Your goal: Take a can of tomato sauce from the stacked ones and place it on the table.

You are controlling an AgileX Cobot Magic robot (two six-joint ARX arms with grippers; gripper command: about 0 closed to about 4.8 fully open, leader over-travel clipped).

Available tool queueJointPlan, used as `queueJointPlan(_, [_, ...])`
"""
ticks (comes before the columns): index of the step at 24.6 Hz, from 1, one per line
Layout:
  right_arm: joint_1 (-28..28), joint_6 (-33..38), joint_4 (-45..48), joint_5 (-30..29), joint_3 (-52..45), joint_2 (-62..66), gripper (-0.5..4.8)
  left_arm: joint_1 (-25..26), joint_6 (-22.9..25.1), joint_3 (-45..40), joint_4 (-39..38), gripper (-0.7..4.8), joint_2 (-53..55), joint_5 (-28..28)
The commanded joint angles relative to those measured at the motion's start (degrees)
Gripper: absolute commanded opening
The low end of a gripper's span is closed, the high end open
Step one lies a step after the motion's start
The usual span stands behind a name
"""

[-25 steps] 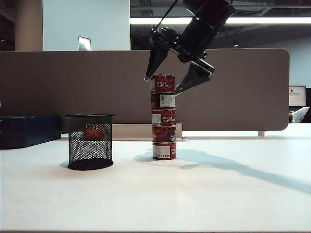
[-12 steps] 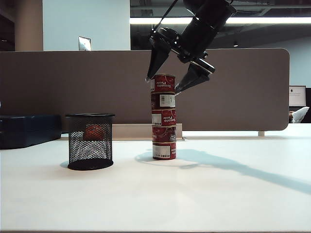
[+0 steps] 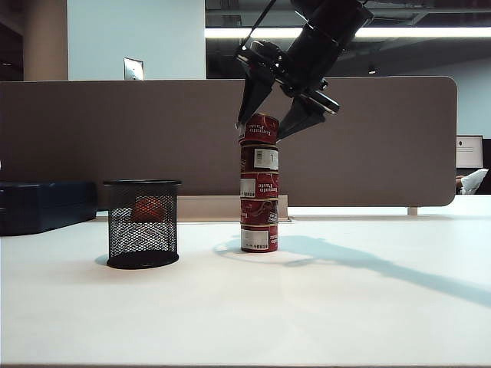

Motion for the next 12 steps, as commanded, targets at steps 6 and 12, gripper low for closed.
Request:
queueJointPlan(6, [0.1, 0.1, -1.2, -0.1, 0.1, -0.2, 3.03, 0.0, -0.2, 0.2, 0.5, -0.06, 0.0, 0.2])
queueJointPlan(12, [0.1, 0.1, -1.2, -0.1, 0.1, -0.4, 3.03, 0.0, -0.2, 0.2, 0.5, -0.06, 0.0, 0.2])
